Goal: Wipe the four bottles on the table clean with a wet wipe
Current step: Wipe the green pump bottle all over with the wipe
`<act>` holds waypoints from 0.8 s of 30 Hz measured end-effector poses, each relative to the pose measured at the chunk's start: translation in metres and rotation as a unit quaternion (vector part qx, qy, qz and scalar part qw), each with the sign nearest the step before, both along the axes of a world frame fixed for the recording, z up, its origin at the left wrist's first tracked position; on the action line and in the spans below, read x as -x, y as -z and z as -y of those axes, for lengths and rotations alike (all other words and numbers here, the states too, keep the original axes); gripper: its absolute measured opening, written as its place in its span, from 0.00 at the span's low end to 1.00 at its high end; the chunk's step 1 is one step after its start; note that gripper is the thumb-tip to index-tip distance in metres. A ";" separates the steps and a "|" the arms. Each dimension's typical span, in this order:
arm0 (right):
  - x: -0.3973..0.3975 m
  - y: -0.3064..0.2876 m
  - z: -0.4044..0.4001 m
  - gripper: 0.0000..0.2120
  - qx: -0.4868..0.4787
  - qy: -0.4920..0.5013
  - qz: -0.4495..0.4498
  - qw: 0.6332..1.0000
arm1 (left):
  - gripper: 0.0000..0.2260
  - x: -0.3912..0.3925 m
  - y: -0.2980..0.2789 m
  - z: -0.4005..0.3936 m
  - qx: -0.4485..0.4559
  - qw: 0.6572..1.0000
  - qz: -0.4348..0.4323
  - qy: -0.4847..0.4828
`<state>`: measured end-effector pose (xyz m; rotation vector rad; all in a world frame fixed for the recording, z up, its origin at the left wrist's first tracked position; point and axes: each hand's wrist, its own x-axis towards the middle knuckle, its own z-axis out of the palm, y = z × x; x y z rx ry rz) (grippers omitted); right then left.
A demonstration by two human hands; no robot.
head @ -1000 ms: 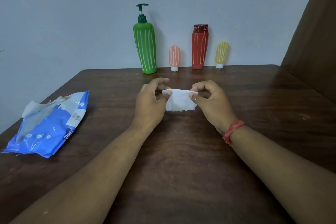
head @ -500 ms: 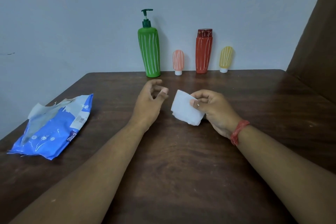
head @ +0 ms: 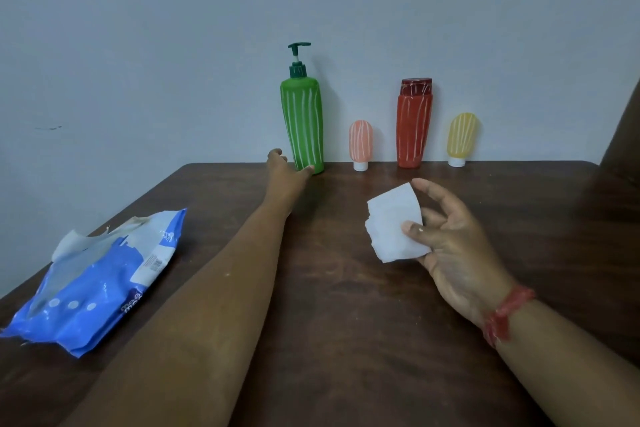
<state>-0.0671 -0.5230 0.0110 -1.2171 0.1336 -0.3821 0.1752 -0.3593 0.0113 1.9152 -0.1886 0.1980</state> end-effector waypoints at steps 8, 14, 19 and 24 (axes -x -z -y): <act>-0.004 0.005 0.002 0.35 0.010 -0.013 0.028 0.999 | 0.33 -0.044 0.002 0.016 -0.063 0.998 0.014 0.020; -0.002 0.005 0.002 0.32 0.029 -0.026 0.036 0.999 | 0.29 -0.047 0.002 0.013 -0.066 0.997 0.010 0.043; -0.004 0.009 0.002 0.31 0.020 -0.017 0.051 0.998 | 0.30 -0.016 0.001 0.007 -0.043 0.995 0.005 0.092; 0.005 0.002 -0.003 0.32 0.031 -0.011 0.072 0.997 | 0.24 0.059 -0.004 -0.008 0.000 0.990 0.002 0.138</act>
